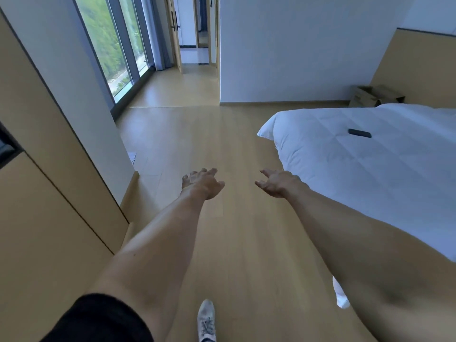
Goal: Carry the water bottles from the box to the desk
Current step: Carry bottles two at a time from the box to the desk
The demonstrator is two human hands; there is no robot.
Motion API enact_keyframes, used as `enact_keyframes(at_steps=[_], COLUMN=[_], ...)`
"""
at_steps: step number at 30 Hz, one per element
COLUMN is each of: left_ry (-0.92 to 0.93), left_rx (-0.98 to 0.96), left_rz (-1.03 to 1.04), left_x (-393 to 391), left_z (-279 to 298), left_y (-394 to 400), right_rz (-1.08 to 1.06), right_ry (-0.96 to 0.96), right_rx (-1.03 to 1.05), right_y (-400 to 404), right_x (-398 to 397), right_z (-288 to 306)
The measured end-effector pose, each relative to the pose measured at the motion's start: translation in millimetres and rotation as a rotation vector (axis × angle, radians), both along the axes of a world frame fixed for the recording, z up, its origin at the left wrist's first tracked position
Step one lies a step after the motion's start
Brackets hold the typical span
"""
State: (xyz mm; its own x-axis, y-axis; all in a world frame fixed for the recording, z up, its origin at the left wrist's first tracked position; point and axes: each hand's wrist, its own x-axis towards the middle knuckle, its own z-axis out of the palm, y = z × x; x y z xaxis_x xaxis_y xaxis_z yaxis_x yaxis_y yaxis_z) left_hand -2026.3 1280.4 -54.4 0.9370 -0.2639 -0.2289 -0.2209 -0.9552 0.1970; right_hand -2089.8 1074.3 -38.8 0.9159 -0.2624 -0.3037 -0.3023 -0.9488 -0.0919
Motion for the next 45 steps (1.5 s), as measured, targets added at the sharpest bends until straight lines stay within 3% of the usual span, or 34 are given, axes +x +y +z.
enact_keyframes(at_steps=[10,22,34,45], left_ry=[-0.005,-0.002,-0.036,0.007], left_rx=[0.003,0.015,0.059,0.06], left_rz=[-0.087,-0.13,-0.06,-0.08], left_x=[271,481,742,930], left_z=[16,3,17,-9], left_y=[-38,-103,-190,-256], right_rz=[-0.081,-0.125,-0.051,-0.08], right_ry=[0.001,0.023,0.03,0.06], right_rx=[-0.006,0.031,0.094,0.061], right_y=[-29,-92,-184,-247], right_x=[238,454,733,914], right_z=[27,4,-5,-19])
